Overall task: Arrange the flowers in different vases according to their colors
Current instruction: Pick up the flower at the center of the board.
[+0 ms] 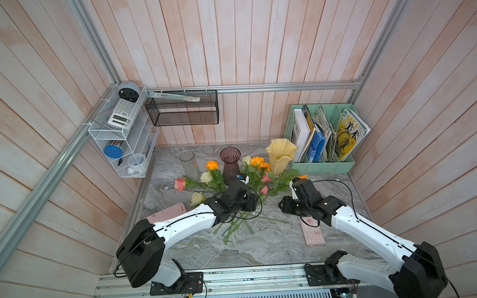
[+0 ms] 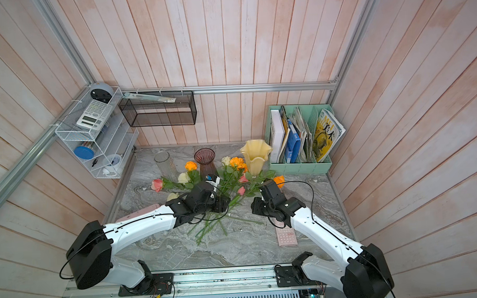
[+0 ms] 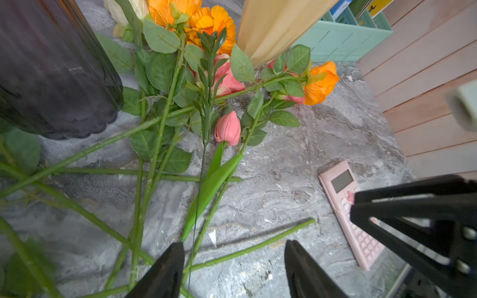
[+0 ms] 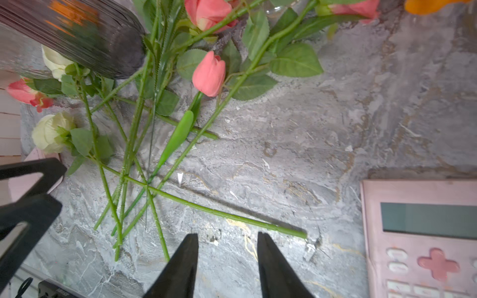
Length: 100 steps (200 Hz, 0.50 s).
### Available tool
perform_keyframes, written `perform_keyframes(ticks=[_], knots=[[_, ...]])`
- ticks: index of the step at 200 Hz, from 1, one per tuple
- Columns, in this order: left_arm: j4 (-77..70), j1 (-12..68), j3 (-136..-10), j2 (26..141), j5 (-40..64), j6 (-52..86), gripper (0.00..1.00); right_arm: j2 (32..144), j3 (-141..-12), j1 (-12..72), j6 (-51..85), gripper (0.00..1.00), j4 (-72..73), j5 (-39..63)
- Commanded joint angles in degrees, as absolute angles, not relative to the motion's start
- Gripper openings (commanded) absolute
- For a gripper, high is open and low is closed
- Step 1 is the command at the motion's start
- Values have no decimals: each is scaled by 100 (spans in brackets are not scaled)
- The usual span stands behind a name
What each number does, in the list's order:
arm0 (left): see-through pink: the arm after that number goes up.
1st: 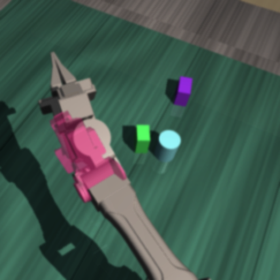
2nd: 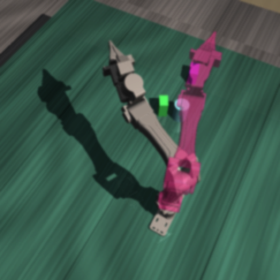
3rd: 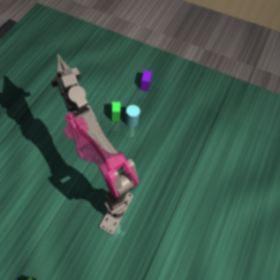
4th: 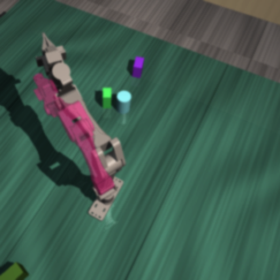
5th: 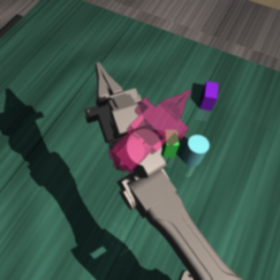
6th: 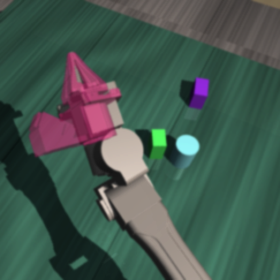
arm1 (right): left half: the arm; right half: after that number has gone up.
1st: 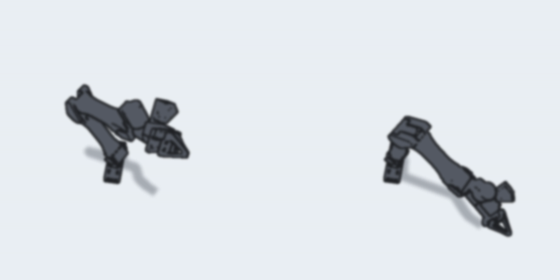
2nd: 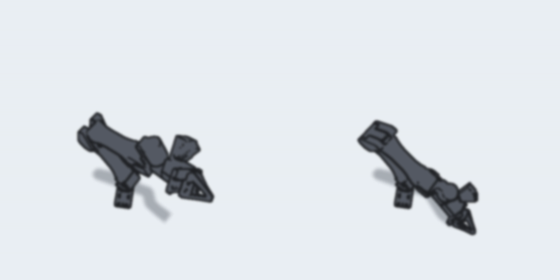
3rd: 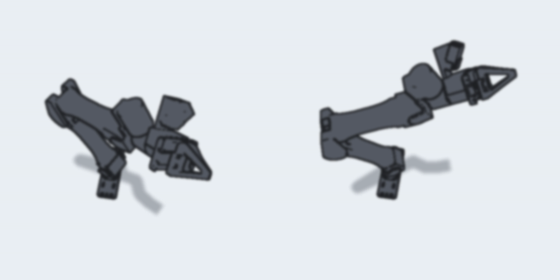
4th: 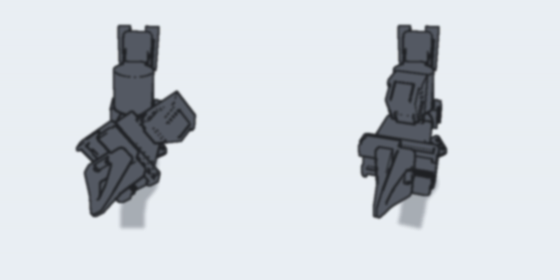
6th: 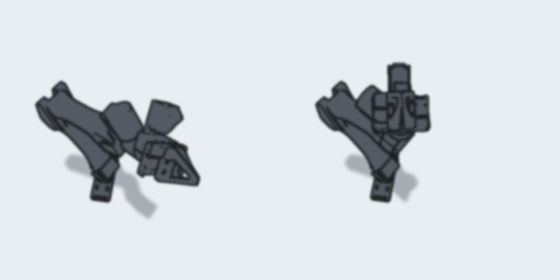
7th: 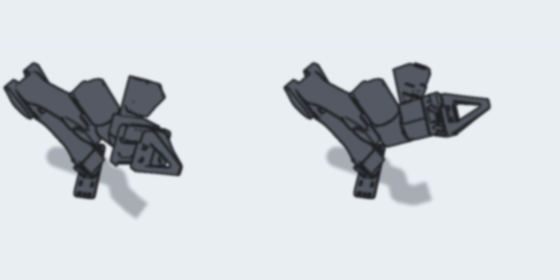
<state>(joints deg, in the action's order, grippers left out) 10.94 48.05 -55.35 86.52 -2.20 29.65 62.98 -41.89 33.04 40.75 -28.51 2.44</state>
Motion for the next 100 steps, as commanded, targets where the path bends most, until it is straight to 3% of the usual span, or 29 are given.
perform_keyframes(ticks=[1, 100], knots=[[1488, 4789, -5926, 9029, -539, 2394, 65, 6060, -3958, 3240, 4192, 44, -2911, -9], [1653, 4790, -6821, 10446, -1101, 2079, 59, 5950, -3689, 3142, 4156, 44, -2868, 7]])
